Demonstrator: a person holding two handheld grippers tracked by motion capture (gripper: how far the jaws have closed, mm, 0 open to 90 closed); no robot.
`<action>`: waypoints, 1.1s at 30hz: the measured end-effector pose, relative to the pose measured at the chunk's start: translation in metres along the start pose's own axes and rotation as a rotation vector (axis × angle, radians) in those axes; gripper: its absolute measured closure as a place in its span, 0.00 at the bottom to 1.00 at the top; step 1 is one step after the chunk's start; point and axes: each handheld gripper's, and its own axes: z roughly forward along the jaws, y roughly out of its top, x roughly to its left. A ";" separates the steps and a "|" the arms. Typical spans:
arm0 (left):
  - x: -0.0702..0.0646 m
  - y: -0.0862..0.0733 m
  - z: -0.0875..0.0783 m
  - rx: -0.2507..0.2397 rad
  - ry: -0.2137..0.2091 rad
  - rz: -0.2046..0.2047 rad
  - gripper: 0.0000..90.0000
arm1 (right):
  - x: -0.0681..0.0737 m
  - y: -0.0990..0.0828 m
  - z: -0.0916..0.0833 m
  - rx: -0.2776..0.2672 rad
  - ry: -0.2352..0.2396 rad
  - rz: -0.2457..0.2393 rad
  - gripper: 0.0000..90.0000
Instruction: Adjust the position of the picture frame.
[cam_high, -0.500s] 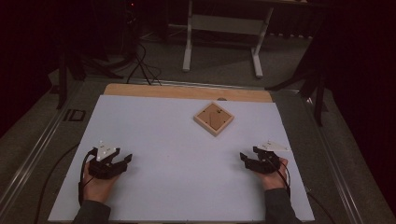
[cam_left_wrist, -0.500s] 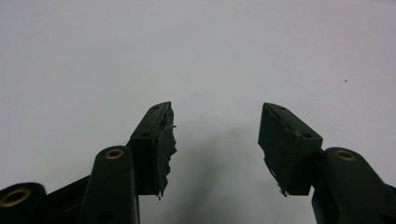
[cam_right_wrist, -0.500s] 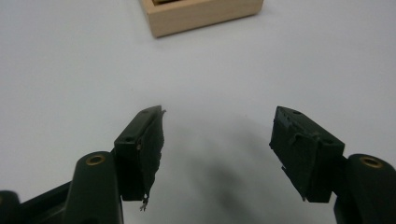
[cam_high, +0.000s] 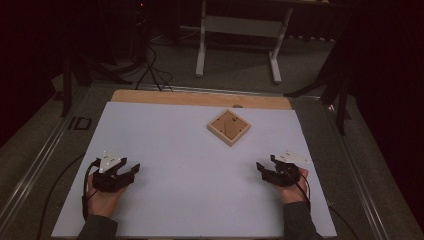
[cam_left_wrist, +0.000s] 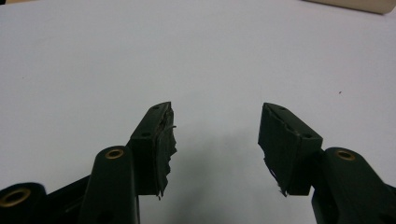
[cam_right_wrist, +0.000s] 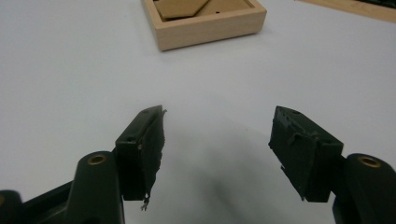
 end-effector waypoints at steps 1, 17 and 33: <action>0.000 0.000 0.000 -0.002 0.000 -0.003 0.50 | 0.001 0.000 0.000 -0.005 0.000 -0.004 0.39; 0.002 0.000 -0.004 -0.020 0.002 -0.020 0.51 | 0.009 0.008 -0.006 -0.055 0.008 -0.049 0.49; 0.003 -0.001 -0.005 -0.025 0.007 -0.024 0.51 | 0.007 0.026 -0.006 -0.101 0.048 -0.034 0.87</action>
